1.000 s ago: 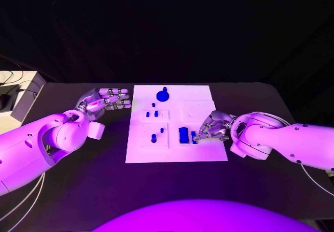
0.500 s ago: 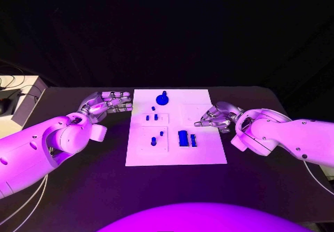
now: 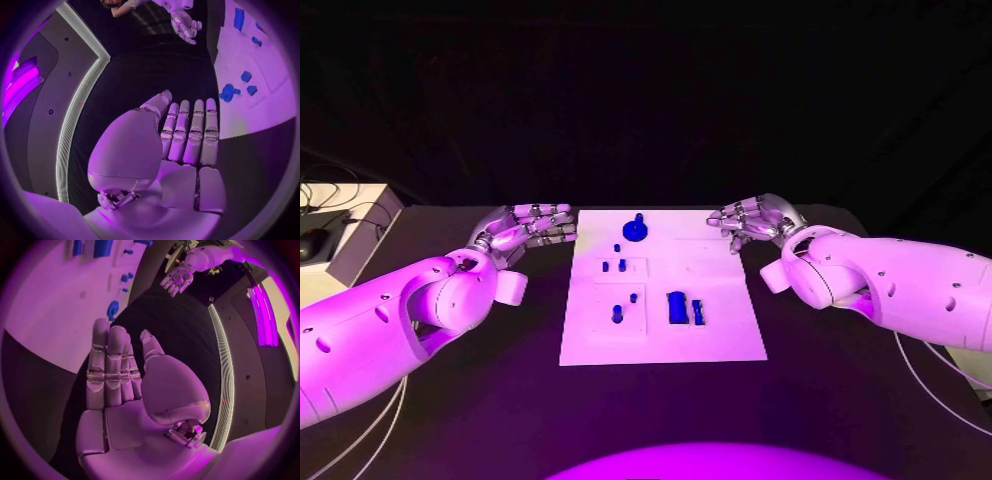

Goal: Assemble the parts on the task board

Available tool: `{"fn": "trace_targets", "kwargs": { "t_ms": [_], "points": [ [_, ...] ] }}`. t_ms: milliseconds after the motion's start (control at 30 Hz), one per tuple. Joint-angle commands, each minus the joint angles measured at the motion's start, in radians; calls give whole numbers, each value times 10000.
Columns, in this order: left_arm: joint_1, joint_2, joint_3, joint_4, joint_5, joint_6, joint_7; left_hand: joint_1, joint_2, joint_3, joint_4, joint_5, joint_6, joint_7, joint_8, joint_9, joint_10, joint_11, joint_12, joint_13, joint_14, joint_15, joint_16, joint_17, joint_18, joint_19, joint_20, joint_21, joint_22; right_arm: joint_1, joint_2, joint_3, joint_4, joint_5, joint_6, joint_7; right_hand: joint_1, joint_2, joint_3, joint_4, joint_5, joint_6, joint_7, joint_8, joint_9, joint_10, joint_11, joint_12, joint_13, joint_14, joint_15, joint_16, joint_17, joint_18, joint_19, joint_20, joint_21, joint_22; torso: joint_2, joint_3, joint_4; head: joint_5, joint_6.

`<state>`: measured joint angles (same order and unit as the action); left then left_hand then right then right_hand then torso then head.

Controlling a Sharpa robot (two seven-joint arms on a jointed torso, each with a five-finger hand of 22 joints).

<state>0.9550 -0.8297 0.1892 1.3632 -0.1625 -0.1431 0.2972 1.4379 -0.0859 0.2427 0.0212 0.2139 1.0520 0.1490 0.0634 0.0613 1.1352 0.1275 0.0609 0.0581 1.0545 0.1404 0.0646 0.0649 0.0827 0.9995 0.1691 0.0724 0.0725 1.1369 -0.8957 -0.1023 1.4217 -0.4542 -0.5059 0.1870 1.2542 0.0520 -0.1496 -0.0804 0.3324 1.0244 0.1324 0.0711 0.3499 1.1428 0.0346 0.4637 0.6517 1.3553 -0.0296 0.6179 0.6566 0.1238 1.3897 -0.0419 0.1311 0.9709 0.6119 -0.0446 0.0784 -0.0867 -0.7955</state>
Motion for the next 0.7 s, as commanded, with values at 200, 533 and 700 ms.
{"fn": "trace_targets", "kwargs": {
  "t_ms": [200,533,700],
  "points": [
    [15,266,15,-235,434,-1162,891,-51,91,-705,53,-47,-810,-204,-54,-27,-974,397,-15,-3,-2079,380,-104,-100,-181,-1621,504,-73,-64,2,882,114,-1628,2252,181,2394,312,196,509,-502,-519,241,90,-64,-2199,871,539,-3921,-5396,-540,682,-4104,-2829,-194,-2099,829,-436,-3128,-211,109,-41,70,385],
    [188,241,-355,261,436,-1589,672,-7348,859,-2427,-212,-2139,-10520,-1490,-634,-613,-11352,-1275,-609,-581,-10545,-1404,-646,-649,-827,-9995,-1691,-724,-725,-292,867,411,-383,2385,-897,1937,-12542,-520,1496,804,-3324,-10244,-1324,-711,-3499,-11428,-346,-4637,-6517,-13553,296,-6179,-6566,-1238,-13897,419,-1311,-9709,-313,186,-284,307,823],
    [400,312,-784,765,768,-2895,1106,-14379,859,-2427,-212,-2139,-10520,-1490,-634,-613,-11352,-1275,-609,-581,-10545,-1404,-646,-649,-827,-9995,-1691,-724,-725,-601,1023,739,618,3542,-1832,2684,-12542,-520,1496,804,-3324,-10244,-1324,-711,-3499,-11428,-346,-4637,-6517,-13553,296,-6179,-6566,-1238,-13897,419,-1311,-9709,-503,322,-545,600,1415]
  ]
}}
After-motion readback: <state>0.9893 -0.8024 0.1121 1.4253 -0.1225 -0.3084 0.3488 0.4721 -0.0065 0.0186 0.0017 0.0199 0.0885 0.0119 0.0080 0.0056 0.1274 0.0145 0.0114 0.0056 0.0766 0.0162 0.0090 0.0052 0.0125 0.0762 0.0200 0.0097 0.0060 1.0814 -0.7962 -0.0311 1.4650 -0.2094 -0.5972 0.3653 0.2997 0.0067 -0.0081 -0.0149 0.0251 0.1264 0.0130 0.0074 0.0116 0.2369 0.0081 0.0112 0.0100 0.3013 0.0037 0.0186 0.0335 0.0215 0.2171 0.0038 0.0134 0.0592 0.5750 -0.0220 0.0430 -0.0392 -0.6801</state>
